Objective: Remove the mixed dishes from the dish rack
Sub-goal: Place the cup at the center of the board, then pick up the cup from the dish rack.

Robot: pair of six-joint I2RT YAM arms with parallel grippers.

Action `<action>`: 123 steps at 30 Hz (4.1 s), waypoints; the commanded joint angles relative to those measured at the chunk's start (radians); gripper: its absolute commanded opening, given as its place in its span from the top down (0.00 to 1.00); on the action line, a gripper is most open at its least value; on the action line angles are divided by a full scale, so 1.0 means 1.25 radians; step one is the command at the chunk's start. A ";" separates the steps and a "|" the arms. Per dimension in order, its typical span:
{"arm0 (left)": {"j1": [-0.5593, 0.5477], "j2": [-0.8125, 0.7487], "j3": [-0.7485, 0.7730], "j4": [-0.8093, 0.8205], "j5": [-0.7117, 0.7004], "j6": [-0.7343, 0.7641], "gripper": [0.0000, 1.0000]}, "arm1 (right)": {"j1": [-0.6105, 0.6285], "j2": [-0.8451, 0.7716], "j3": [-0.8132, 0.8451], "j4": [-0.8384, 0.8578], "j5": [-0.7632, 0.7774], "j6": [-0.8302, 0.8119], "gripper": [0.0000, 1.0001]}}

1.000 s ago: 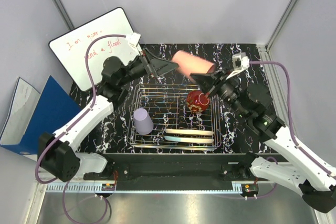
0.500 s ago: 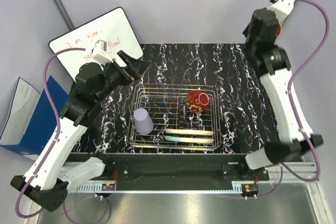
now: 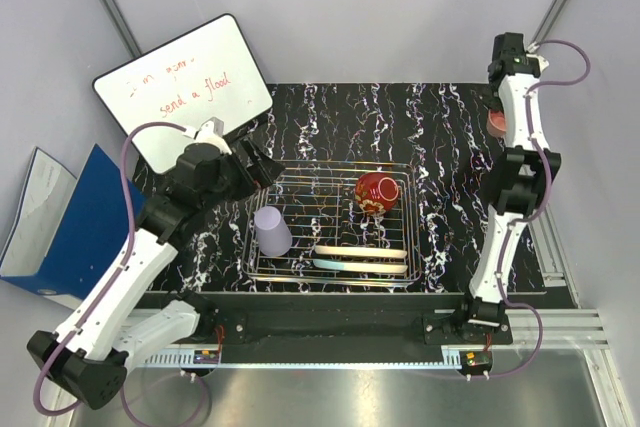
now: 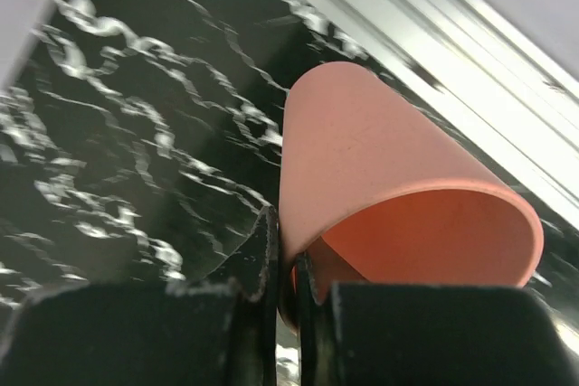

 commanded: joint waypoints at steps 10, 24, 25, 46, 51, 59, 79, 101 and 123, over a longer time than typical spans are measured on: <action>0.001 0.076 -0.038 0.002 -0.012 0.013 0.01 | -0.003 0.255 0.367 -0.009 -0.128 0.110 1.00; -0.001 0.138 -0.030 -0.004 0.038 -0.019 0.01 | -0.010 0.234 0.351 -0.126 -0.082 0.134 1.00; -0.002 0.139 -0.032 -0.005 0.042 -0.020 0.01 | -0.011 0.233 0.355 -0.136 -0.057 0.136 1.00; -0.024 0.134 -0.041 -0.005 0.074 -0.036 0.01 | -0.022 0.217 0.297 -0.234 -0.091 0.080 0.70; -0.024 0.133 -0.046 -0.004 0.069 -0.039 0.01 | -0.023 0.246 0.309 -0.231 -0.100 0.080 0.73; -0.025 0.133 -0.043 -0.006 0.058 -0.042 0.01 | -0.022 0.194 0.281 -0.185 -0.057 0.077 0.35; -0.034 0.118 0.081 -0.067 -0.122 0.163 0.01 | 0.200 -0.249 0.235 -0.096 -0.115 -0.025 0.00; -0.181 0.046 -0.044 -0.169 -0.157 0.181 0.01 | 0.594 -1.100 -1.085 0.544 -0.170 -0.020 0.01; -0.201 0.017 -0.029 -0.113 -0.174 0.214 0.92 | 0.675 -1.139 -1.123 0.533 -0.117 -0.041 0.00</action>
